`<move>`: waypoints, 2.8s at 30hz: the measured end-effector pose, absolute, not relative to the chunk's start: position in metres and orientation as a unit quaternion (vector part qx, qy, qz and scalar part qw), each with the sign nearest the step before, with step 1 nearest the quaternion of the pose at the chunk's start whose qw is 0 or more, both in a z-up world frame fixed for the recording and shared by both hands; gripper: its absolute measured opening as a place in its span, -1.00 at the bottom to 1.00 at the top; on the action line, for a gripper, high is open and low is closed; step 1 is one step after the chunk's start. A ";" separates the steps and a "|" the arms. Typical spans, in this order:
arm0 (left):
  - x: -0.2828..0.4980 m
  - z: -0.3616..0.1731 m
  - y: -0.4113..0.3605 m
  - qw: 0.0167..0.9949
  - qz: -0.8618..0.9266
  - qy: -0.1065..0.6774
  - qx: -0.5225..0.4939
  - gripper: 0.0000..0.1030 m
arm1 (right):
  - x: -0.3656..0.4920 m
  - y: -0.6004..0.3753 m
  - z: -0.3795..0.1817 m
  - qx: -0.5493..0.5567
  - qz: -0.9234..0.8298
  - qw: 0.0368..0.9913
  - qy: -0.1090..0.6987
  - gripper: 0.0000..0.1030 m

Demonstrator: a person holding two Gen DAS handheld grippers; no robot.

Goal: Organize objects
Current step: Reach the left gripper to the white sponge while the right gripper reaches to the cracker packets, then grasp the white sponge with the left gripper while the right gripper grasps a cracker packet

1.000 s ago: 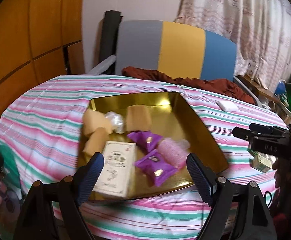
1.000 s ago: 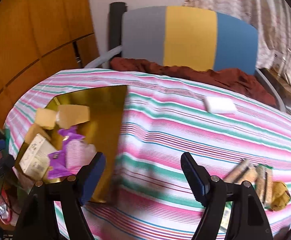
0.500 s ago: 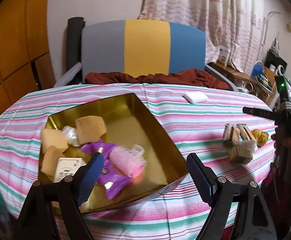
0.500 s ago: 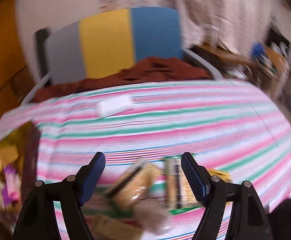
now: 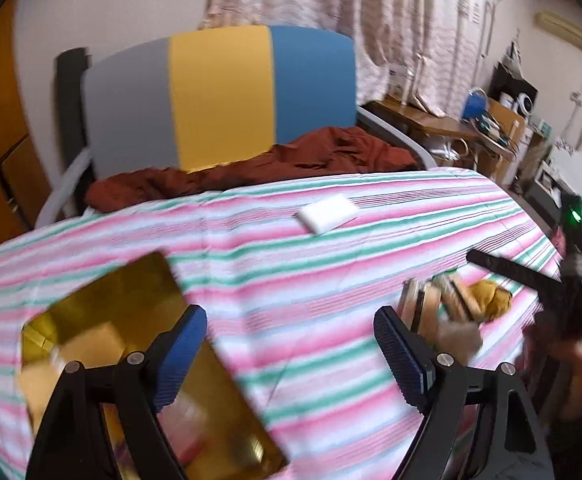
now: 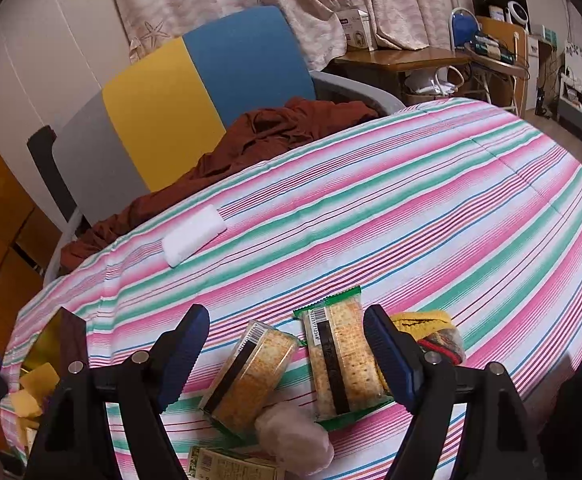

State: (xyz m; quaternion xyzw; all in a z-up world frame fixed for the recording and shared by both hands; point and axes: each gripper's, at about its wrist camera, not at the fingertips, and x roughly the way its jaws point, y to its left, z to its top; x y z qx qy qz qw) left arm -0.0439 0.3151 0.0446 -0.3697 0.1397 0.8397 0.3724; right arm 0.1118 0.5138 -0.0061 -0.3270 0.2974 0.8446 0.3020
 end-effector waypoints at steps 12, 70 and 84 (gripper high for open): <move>-0.136 -0.024 0.472 0.401 0.782 0.273 -0.390 0.68 | 0.121 0.530 -0.018 -0.334 0.820 0.285 0.367 0.57; -0.001 -0.092 0.376 0.363 0.801 0.220 -0.421 0.28 | 0.093 0.528 -0.040 -0.393 0.815 0.218 0.366 0.11; 0.047 -0.093 0.332 0.399 0.802 0.216 -0.389 0.30 | 0.037 0.504 -0.081 -0.486 0.780 0.195 0.342 0.19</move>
